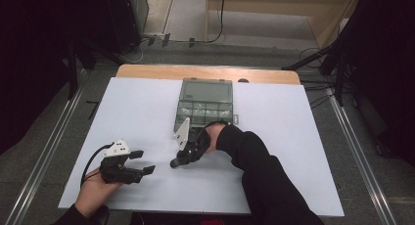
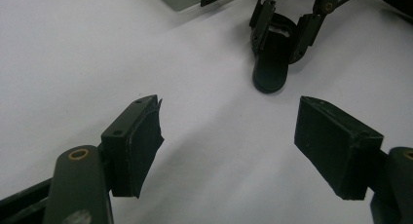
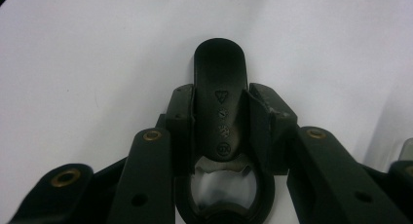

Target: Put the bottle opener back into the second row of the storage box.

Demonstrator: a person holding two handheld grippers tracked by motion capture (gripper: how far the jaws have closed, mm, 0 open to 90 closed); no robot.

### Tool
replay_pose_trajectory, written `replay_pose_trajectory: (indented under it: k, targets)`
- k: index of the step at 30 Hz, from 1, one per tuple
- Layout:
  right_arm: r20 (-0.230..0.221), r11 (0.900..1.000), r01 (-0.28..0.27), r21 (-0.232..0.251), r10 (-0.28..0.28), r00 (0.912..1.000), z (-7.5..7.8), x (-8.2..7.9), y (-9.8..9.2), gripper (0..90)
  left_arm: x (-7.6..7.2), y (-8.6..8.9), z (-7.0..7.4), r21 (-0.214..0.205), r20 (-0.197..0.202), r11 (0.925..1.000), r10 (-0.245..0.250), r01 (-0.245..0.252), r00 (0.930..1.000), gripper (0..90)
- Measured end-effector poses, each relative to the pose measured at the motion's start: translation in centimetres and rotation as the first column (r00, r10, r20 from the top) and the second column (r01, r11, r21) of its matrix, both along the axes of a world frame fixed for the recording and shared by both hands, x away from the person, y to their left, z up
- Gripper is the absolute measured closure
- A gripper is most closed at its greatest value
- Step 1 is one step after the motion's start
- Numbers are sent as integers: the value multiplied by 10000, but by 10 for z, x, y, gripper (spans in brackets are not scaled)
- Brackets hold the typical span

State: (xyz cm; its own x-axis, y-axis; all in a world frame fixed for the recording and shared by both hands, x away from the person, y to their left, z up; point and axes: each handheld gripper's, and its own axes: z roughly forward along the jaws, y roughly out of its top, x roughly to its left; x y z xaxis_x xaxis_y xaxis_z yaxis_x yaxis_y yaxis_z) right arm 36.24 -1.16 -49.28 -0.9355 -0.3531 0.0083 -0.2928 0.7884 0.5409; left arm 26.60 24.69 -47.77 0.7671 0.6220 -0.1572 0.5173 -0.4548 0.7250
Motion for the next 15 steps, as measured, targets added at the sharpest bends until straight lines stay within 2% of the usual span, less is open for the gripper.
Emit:
replay_pose_trajectory:
  k: [9, 12, 14, 15]
  targets:
    - [-218, 9999, 148, 18, -148, 9997, 0, 2, 0, 657, 0, 0, 0, -38, -8, 10000, -1, 1, 10000, 249]
    - [-408, 9993, 369, -42, -370, 9985, 1, 3, 0, 657, 0, 0, 0, -35, -8, 10000, 6, -6, 10000, 249]
    - [-997, 9966, 812, -160, -824, 9916, 4, 6, -2, 658, 0, 0, 0, -21, -4, 10000, -8, 8, 10000, 249]
    - [-1005, 9951, 966, -191, -980, 9901, 4, 7, -2, 658, 0, 0, 0, -21, -4, 10000, -8, 8, 10000, 249]
